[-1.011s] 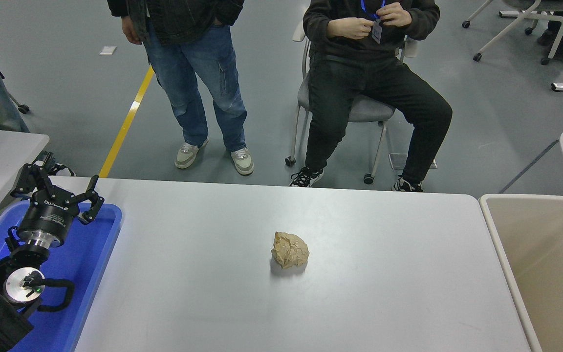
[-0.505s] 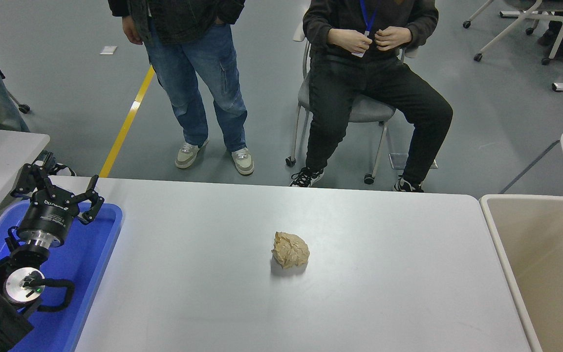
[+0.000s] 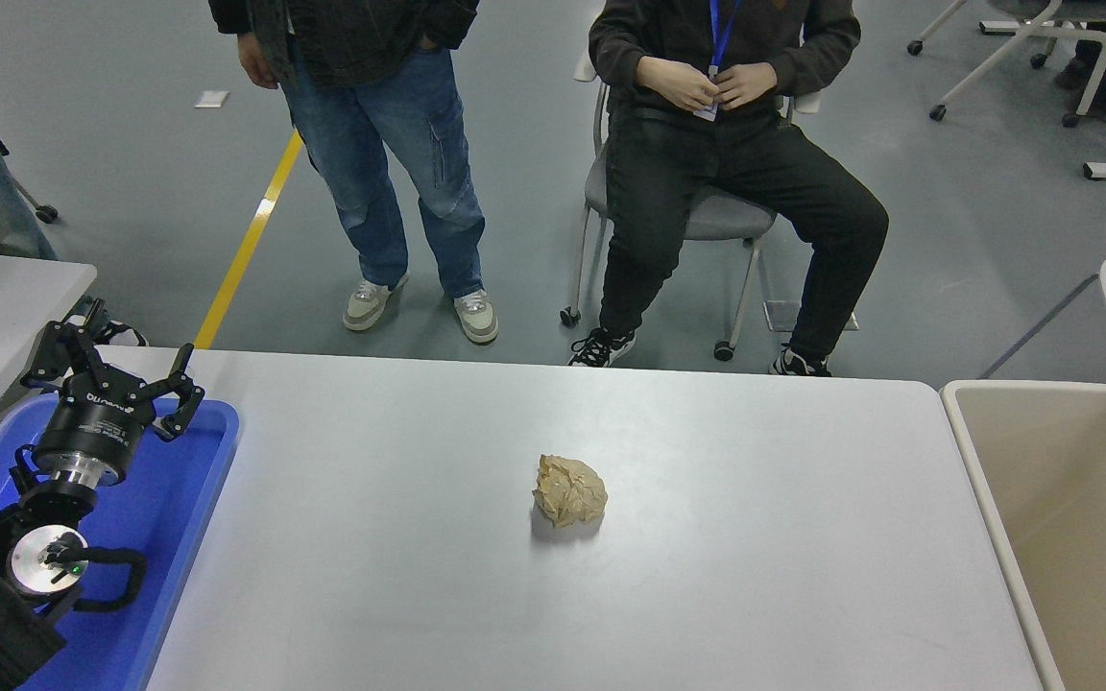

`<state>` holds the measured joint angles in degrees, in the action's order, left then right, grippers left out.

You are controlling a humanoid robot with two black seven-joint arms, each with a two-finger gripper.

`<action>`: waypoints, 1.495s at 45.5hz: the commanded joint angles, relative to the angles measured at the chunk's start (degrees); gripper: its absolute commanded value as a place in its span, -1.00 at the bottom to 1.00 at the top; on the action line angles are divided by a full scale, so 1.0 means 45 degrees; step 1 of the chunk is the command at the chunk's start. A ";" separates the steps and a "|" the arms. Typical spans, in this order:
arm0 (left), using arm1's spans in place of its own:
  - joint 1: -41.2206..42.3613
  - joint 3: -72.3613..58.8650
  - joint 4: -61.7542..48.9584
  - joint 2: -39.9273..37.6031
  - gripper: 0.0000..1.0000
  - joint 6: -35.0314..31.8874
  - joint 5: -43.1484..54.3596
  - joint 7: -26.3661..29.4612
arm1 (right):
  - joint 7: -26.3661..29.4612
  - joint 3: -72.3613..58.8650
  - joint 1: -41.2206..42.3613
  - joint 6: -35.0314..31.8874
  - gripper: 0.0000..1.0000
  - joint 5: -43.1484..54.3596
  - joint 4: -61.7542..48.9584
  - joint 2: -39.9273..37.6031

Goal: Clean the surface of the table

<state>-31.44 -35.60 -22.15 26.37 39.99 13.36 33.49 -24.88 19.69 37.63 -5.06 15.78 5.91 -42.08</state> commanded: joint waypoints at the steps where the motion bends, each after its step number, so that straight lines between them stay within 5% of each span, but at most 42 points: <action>1: 0.0014 0.0000 0.0000 0.0000 1.00 0.0000 0.0000 0.0000 | 0.1523 0.4701 0.0017 -0.1064 0.95 -0.0264 0.1459 -0.0121; 9: 0.0014 0.0000 0.0000 0.0000 1.00 0.0000 0.0000 0.0000 | 0.2578 0.8198 -0.0763 -0.1123 0.95 -0.0264 0.3255 -0.0043; 23: -0.0005 0.0000 0.0000 0.0000 1.00 0.0000 0.0000 0.0000 | 0.2599 1.2283 -0.3478 -0.1494 0.99 -0.0264 0.7863 0.0776; 53: -0.0005 0.0000 0.0000 0.0000 1.00 0.0000 0.0000 0.0000 | 0.2618 1.1464 -0.3206 -0.3662 0.99 -0.0264 0.9956 0.3921; 68: -0.0005 0.0000 0.0000 0.0000 1.00 0.0000 0.0000 0.0000 | 0.2560 1.0858 -0.3284 -0.1457 0.99 -0.0029 1.1363 0.4703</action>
<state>-31.47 -35.60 -22.15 26.37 39.99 13.36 33.49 -13.15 70.25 23.06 -18.22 14.84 53.04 -23.70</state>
